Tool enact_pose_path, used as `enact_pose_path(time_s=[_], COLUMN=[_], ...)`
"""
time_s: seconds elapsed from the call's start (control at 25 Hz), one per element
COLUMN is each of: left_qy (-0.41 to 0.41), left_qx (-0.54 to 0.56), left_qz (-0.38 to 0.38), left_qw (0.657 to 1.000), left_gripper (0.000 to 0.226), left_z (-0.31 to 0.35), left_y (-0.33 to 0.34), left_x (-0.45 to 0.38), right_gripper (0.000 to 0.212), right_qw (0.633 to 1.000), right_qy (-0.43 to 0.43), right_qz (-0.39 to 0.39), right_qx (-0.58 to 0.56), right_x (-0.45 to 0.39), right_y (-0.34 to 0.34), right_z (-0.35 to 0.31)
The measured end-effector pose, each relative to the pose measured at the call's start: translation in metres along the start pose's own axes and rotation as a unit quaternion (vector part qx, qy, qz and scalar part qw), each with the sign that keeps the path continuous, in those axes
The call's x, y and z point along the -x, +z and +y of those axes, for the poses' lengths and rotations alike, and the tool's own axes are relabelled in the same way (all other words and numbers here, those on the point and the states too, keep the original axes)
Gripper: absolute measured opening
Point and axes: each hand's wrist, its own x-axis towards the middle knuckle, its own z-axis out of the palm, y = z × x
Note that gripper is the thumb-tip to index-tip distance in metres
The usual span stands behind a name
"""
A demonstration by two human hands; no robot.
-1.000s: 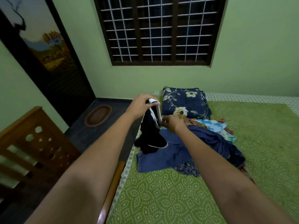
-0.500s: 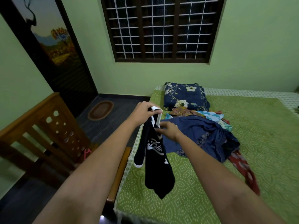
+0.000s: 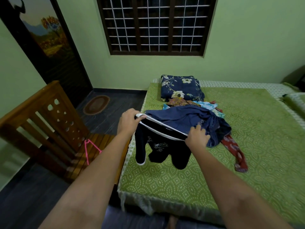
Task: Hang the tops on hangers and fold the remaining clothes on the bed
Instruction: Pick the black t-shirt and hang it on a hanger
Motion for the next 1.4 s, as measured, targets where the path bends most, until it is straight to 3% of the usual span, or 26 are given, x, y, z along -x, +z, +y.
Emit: enact_pose_path(time_s=[0.08,0.12,0.2,0.28,0.4,0.48,0.6,0.72,0.84,0.92,0.96,1.08,1.2,1.32,1.4], left_qy=[-0.047,-0.073,-0.103,-0.089,-0.085,-0.132,-0.24,-0.313,-0.311,-0.281,-0.291,-0.333,-0.413,-0.47,-0.504], left_qx=[-0.024,-0.057,-0.159,-0.251,-0.294,-0.236,-0.052,0.08,0.14,0.15,0.161,0.107,0.102,0.118,0.116], left_qz=[0.025,-0.002,-0.124,-0.249,-0.322,-0.31,-0.249,-0.2,-0.157,-0.153,-0.167,-0.205,-0.161,-0.095,-0.051], left_qw=[0.998,0.996,0.974,0.931,0.896,0.912,0.937,0.925,0.927,0.935,0.928,0.914,0.89,0.87,0.854], left_gripper=[0.031,0.033,0.033,0.032,0.03,0.018,0.014,0.017,0.027,0.023,0.023,0.038,0.039,0.036,0.029], left_z=[-0.005,-0.011,-0.022,-0.028,-0.027,-0.025,-0.024,-0.023,-0.024,-0.029,-0.039,-0.094,-0.169,-0.233,-0.281], left_y=[0.008,0.013,0.024,0.035,0.042,0.046,0.065,0.102,0.145,0.161,0.165,0.167,0.149,0.107,0.074], left_x=[0.014,0.019,0.03,0.039,0.026,-0.001,-0.054,-0.107,-0.148,-0.157,-0.157,-0.146,-0.124,-0.09,-0.067], right_gripper=[0.033,0.026,0.012,0.012,0.027,0.03,0.031,0.034,0.017,0.025,0.031,0.042,0.033,0.004,0.011], right_qw=[0.998,0.996,0.982,0.96,0.935,0.924,0.914,0.891,0.865,0.835,0.83,0.861,0.867,0.873,0.862], right_qy=[0.03,0.036,0.042,0.069,0.105,0.12,0.131,0.17,0.172,0.176,0.178,0.158,0.093,0.031,0.008], right_qz=[-0.049,-0.082,-0.178,-0.271,-0.334,-0.356,-0.37,-0.363,-0.306,-0.281,-0.285,-0.315,-0.356,-0.394,-0.443], right_qx=[-0.005,-0.023,-0.036,-0.021,-0.061,-0.072,-0.104,-0.211,-0.358,-0.439,-0.446,-0.367,-0.336,-0.285,-0.245], right_x=[0.005,0.005,0.005,0.0,-0.022,-0.048,-0.099,-0.157,-0.201,-0.217,-0.224,-0.235,-0.239,-0.229,-0.216], right_y=[0.011,0.016,0.02,0.019,0.008,-0.008,-0.033,-0.037,-0.023,-0.007,0.006,0.039,0.067,0.1,0.126], right_z=[0.019,0.028,0.039,0.044,0.049,0.049,0.04,0.032,0.017,0.008,0.003,-0.025,-0.09,-0.177,-0.247])
